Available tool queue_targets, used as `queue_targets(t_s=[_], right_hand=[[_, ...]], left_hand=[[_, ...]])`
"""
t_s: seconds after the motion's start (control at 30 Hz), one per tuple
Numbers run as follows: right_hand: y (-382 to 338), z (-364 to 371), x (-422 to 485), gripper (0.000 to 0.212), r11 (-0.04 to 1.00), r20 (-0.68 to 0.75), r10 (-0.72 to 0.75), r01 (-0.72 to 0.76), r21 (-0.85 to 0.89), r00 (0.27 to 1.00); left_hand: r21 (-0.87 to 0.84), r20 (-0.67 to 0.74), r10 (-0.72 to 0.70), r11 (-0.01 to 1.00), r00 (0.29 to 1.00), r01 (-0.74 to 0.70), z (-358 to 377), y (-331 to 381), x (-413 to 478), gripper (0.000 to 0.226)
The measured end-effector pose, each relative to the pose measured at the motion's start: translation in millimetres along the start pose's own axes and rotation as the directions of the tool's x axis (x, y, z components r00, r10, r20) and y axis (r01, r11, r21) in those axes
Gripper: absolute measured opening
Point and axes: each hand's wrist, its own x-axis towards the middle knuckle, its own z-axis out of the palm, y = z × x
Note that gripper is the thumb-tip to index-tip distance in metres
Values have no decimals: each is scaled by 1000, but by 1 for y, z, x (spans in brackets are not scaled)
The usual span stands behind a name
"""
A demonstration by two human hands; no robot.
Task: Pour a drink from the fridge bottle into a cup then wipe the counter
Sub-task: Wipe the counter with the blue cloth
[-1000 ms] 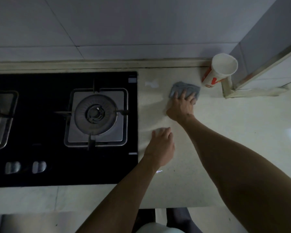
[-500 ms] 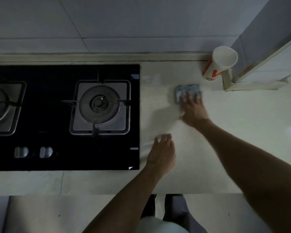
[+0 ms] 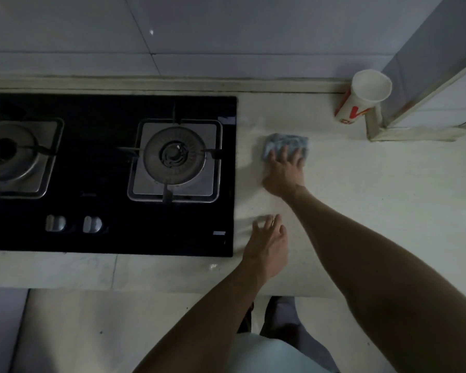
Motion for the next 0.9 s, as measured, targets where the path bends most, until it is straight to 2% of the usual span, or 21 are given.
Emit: queue_targets(t_s=[0.13,0.23,0.3,0.37,0.5,0.63,0.7,0.8,0.83,0.9], right_hand=[[-42,11,-11,90,970,16,-209,209,-125,978],[-30,12,-13,87,937,32,-301,302,-174,953],[-6,7,-13,81,928,2,-346,343,-145,938],[27,1,-18,77,952,-47,-297,292,-87,954],[108,-6,-38,78,996,-64,-40,35,-77,997],[167,-2,-63,80,965,-21,254,-254,-60,967],[163,3,-66,75,946,-26,322,-323,-37,946],[123,8,-61,74,911,-20,411,-409,50,912],[104,11,-59,76,919,-20,391,-389,69,920],[63,19,-59,78,963,-46,263,-260,71,964]], left_hand=[[64,63,10,998,998,-14,6,-1,-8,43],[35,84,-2,999,996,0,6,3,-12,42],[-16,76,-23,1000,997,24,5,4,-14,40],[-2,69,-17,1000,998,17,5,4,-14,41],[75,74,-17,997,997,11,10,7,-15,48],[103,25,2,995,1000,-5,18,15,-22,46],[96,27,4,995,1000,-6,23,21,-26,48],[92,58,-10,996,998,4,31,28,-31,53],[78,67,-20,997,998,15,32,30,-34,55],[58,58,-50,997,997,47,35,33,-37,58]])
